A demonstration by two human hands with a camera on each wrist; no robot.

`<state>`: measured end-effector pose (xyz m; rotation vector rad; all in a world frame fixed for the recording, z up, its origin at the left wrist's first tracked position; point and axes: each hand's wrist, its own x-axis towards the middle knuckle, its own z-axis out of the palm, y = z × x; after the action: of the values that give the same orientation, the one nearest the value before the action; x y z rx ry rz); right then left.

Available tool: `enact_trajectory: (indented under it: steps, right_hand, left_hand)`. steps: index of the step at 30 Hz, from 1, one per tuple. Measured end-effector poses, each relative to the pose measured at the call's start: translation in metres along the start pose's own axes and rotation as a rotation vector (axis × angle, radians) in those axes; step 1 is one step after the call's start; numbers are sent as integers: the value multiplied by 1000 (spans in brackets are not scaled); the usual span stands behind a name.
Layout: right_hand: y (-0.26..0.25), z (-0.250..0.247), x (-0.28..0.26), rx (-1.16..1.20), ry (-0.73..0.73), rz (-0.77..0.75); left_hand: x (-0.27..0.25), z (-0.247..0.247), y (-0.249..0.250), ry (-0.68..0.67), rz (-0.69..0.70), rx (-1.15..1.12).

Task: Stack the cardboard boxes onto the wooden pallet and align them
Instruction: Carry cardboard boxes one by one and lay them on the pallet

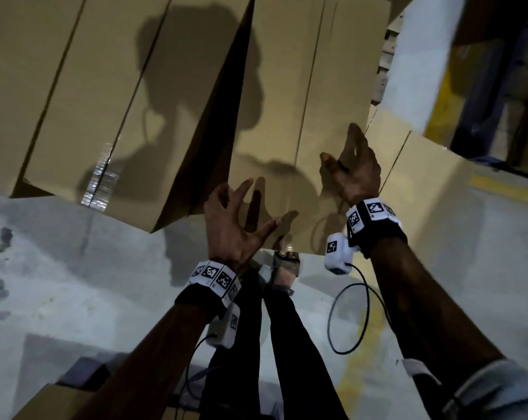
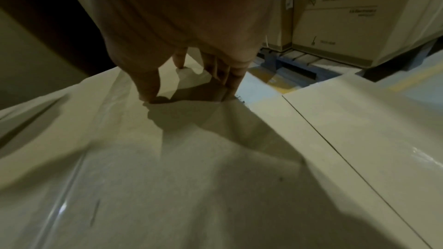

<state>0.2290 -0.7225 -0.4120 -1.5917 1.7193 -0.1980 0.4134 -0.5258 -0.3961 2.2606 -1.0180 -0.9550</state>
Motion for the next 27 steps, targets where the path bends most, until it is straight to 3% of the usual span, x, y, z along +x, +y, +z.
enact_trajectory:
  steps: [4,7,11,15,20,27]
  right_hand:
    - [21,-3,-16,-20,-99,-84]
    - [40,5,-49,-52,-164,-65]
    - [60,25,-96,19,-103,-28]
    - [62,35,-106,35,10,-7]
    - [58,27,-106,-71,39,-45]
    - [21,-47,-111,-137,-41,64]
  left_hand:
    - [3,6,1,-105,-34,91]
    - [14,5,-9,-232,-83,11]
    - [30,3,-18,-300,-55,26]
    - [37,9,-14,-252,-95,70]
    - [29,16,4,-193,-130,151]
    - [4,-10,61,-179,-98,222]
